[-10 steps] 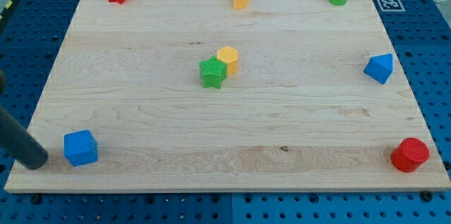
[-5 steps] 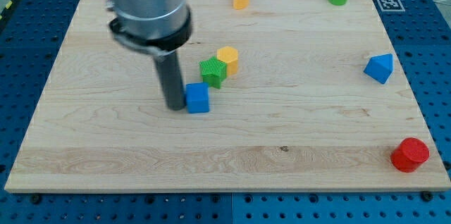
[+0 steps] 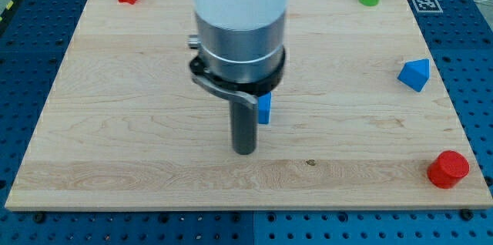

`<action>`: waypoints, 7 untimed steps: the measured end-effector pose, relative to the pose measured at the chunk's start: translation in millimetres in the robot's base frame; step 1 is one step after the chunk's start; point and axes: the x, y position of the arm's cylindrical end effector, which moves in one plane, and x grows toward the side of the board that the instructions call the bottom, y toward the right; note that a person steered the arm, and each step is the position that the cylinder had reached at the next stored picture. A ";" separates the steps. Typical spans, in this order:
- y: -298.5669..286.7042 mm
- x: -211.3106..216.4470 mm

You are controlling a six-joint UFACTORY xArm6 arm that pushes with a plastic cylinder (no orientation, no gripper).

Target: Move the blue cube to the green star

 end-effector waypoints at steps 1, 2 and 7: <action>26.9 -14.4; 31.6 -24.2; 31.6 -56.3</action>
